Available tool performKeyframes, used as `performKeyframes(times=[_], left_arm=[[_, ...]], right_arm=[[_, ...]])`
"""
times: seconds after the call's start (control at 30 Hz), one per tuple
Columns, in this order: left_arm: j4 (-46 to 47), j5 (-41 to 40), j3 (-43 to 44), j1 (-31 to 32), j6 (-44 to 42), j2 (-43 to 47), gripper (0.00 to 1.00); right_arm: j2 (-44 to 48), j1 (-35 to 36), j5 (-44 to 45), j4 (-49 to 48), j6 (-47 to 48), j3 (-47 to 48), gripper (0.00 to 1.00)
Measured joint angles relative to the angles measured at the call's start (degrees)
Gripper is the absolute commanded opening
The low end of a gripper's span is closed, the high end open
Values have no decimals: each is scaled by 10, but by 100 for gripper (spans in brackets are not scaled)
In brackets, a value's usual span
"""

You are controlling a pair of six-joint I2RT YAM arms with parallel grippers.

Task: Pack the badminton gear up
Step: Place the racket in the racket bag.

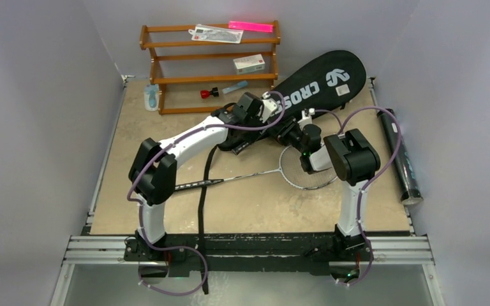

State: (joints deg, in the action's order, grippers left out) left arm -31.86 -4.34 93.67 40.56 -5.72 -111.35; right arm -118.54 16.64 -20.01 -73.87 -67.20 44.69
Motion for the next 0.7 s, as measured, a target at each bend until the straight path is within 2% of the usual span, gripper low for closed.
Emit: performKeyframes(times=[0.13,0.27,0.43,0.57,0.7], left_arm=[[59,-62,-30,1,-30,5,56],[86,-79,-42,-1,-48,2,55],[101,-73,-35,-6,-50,-22,56],[98,-36,-34,-15,-49,-34,59],[97,-11,-31,-22,-48,-34,54]], right_arm=[[0,2,0,10,4,0,0],[0,3,0,14,4,0,0],[0,3,-2,14,4,0,0],[0,3,-2,22,7,0,0],[0,3,-2,22,8,1,0]])
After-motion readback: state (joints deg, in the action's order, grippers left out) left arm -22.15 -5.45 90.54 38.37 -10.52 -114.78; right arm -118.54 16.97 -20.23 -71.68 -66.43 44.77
